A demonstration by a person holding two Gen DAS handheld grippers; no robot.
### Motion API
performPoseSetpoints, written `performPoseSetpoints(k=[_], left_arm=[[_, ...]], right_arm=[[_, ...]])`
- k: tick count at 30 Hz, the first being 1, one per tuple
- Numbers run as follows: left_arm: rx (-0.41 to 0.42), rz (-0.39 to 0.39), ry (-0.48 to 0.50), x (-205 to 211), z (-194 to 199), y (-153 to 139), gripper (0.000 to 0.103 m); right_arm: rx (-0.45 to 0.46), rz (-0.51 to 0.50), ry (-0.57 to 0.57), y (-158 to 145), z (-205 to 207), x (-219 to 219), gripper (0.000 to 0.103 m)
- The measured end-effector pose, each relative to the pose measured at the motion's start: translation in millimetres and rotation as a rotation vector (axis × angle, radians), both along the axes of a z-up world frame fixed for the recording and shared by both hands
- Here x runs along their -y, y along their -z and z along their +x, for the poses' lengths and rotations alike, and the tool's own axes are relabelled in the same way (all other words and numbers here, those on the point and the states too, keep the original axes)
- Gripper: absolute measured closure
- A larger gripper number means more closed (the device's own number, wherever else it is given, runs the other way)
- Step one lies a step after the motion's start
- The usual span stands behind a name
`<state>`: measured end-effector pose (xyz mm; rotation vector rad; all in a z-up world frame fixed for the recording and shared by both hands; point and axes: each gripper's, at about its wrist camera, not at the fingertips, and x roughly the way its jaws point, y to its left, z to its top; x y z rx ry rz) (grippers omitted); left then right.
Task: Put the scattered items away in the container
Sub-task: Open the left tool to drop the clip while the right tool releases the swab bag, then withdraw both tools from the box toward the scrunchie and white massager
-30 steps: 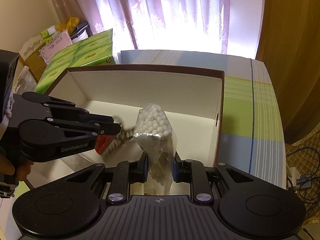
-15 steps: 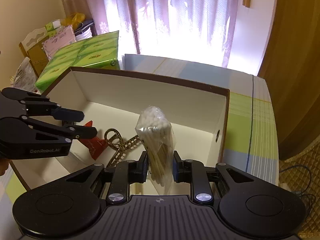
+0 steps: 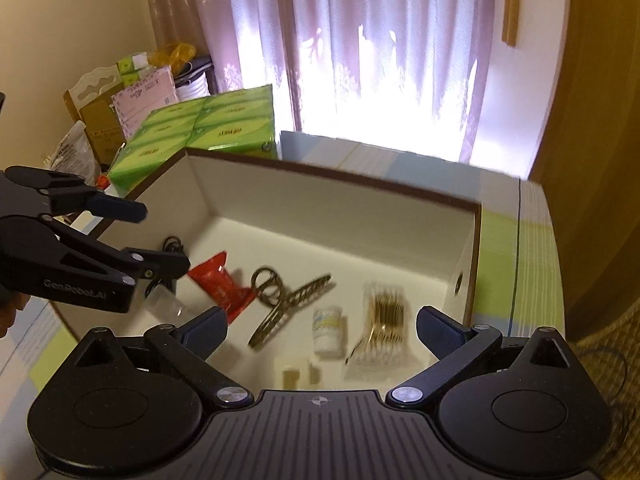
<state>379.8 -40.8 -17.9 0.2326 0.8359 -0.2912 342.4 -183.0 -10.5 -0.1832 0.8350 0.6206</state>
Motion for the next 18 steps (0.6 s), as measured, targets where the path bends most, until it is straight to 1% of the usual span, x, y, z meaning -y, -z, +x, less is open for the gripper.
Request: performPoseSetpoints(k=[3, 6, 18], left_arm=[[0.010, 0.018, -0.015, -1.3, -10.6, -3.4, 0.019], [0.009, 0.019, -0.036, -3.5, -19.5, -7.4, 0.014], [0.026, 0.024, -0.091, -5.2, -50.1, -19.8, 0.008]], right_arm=[[-0.026, -0.015, 0.020, 0.9, -8.2, 2.2, 0.000], [-0.023, -0.029, 0.040, 1.1, -17.4, 6.8, 0.000], [-0.020, -0.034, 0.117, -4.9, -40.9, 17.1, 0.000]])
